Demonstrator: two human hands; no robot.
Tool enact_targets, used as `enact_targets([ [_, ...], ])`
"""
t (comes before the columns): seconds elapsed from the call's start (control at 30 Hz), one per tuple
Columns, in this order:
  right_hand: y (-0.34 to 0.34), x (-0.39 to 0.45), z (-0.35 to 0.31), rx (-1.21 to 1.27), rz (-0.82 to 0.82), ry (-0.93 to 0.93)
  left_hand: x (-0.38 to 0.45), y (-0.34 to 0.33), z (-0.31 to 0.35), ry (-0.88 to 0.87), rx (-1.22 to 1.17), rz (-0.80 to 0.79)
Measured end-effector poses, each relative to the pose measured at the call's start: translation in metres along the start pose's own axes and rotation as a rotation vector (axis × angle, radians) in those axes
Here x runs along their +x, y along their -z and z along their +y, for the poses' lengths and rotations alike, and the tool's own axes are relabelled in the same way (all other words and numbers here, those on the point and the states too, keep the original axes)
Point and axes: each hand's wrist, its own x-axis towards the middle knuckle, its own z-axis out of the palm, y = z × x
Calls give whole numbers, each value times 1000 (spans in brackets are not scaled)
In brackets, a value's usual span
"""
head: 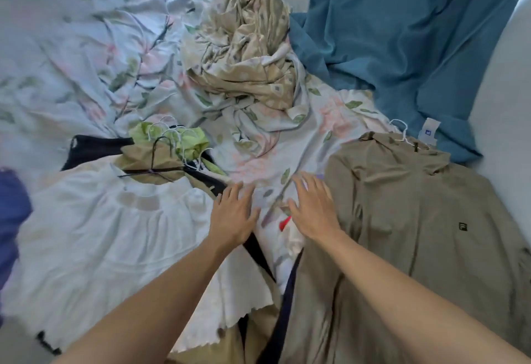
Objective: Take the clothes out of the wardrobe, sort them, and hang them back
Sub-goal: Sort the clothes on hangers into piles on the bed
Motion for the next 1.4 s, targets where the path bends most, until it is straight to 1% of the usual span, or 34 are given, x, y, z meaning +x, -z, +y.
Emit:
enact_targets([
  [0.1,-35,-2,-92,40,-30,50,-31,24,-98,57,53,51],
  [0.2,-60,6,-170,102,-110,98,-49,52,-186,130,82,104],
  [0.3,-83,22,-226,92,-173,123,-58,72,-261,212,104,78],
  [0.4,-103,34,-259,84,-239,35,-64,81,-317,250,104,88],
  [0.5,-115,42,-272,25,-185,-77,-62,89,-353,263,69,104],
  [0.57,-116,47,-276,22,-171,-148,-58,91,-365,250,46,76],
  [0.63,-117,52,-276,132,-198,-207,-56,89,-367,238,26,31],
  [0.7,-117,54,-273,240,-222,-231,-58,86,-362,230,15,20],
  [0.77,-115,49,-273,261,-204,-225,-65,84,-356,233,12,29],
  [0.8,-111,45,-273,252,-188,-212,-68,84,-353,230,21,55],
  [0.87,-101,36,-274,241,-148,-182,-72,94,-345,210,80,180],
  [0.93,-84,26,-273,254,-78,-131,-70,113,-335,186,117,312],
  [0.97,-73,22,-273,257,-37,-97,-68,123,-331,169,101,340],
  [1.1,-32,-7,-269,242,56,-3,-75,152,-310,40,19,298],
  [1.2,2,-37,-264,240,119,42,-100,170,-280,71,61,284],
  [1.27,28,-59,-260,232,154,87,-125,185,-258,66,43,244],
  [1.33,57,-82,-256,240,167,116,-158,206,-237,11,-37,168],
  [1.4,92,-109,-250,256,159,123,-202,230,-209,-39,-96,129],
])
